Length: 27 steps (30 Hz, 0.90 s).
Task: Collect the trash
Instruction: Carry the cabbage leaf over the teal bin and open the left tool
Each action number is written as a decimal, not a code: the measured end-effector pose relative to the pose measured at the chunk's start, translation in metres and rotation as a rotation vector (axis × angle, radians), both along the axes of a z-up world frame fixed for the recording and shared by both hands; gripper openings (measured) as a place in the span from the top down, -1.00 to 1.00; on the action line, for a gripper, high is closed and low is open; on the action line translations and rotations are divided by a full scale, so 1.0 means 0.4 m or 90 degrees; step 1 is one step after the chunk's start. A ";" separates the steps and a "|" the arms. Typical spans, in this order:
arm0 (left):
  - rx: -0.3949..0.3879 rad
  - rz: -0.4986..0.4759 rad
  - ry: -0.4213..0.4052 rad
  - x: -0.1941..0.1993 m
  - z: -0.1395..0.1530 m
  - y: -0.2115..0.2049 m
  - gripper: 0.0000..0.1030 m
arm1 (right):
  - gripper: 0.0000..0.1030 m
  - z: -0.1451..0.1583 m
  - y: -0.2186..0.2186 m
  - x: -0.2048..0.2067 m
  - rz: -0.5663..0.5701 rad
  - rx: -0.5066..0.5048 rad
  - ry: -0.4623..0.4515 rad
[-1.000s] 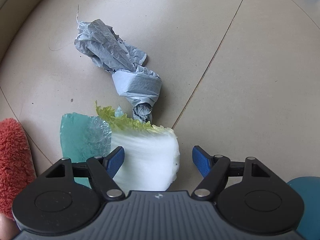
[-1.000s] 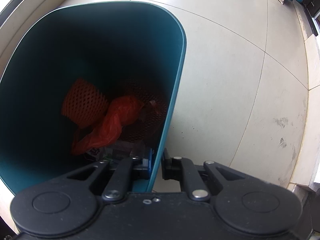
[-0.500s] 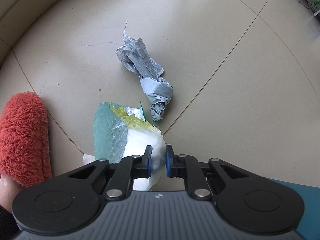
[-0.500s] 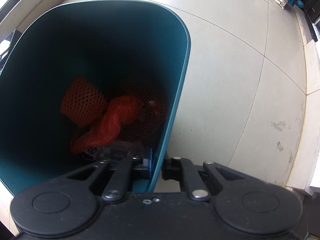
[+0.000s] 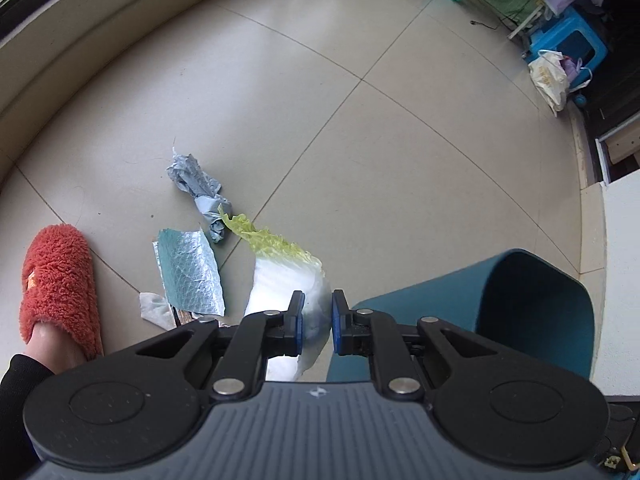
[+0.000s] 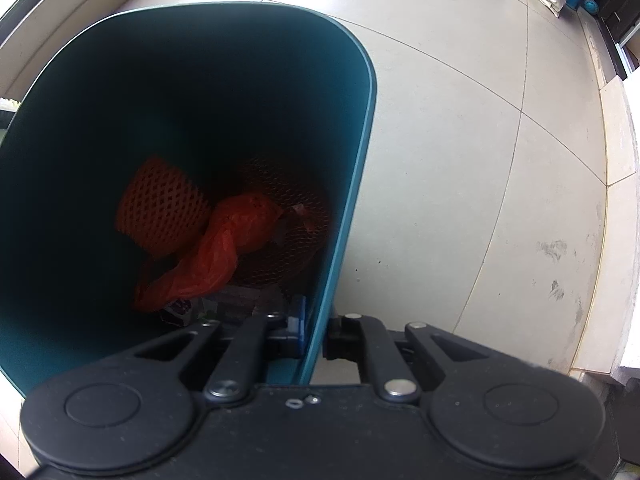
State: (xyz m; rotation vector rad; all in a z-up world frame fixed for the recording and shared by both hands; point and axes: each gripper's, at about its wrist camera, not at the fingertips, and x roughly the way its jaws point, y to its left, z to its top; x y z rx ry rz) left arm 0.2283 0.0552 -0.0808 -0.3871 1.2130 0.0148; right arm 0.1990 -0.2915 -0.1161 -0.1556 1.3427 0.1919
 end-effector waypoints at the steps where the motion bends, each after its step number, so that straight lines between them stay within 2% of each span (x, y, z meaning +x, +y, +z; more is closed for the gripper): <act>1: -0.003 -0.016 -0.014 -0.018 0.032 -0.024 0.76 | 0.87 0.003 0.001 -0.004 0.002 -0.002 -0.003; 7: -0.024 -0.108 -0.059 -0.086 0.147 -0.159 0.76 | 0.86 0.020 -0.010 -0.011 0.009 0.009 -0.009; 11: -0.026 -0.149 -0.072 -0.114 0.174 -0.237 0.76 | 0.85 0.010 -0.014 -0.020 0.015 0.007 -0.014; 13: -0.043 -0.167 -0.069 -0.119 0.174 -0.263 0.76 | 0.85 0.009 -0.013 -0.025 0.019 0.003 -0.017; 16: -0.032 -0.203 -0.078 -0.126 0.167 -0.329 0.76 | 0.84 0.015 -0.009 -0.029 0.021 0.007 -0.019; 18: -0.036 -0.236 -0.078 -0.124 0.148 -0.386 0.76 | 0.83 0.018 -0.011 -0.031 0.020 0.012 -0.020; 22: -0.006 -0.278 -0.059 -0.106 0.073 -0.477 0.76 | 0.83 0.022 -0.023 -0.035 0.022 0.019 -0.021; 27: 0.036 -0.287 0.012 -0.060 -0.070 -0.523 0.76 | 0.82 0.026 -0.033 -0.035 0.023 0.026 -0.022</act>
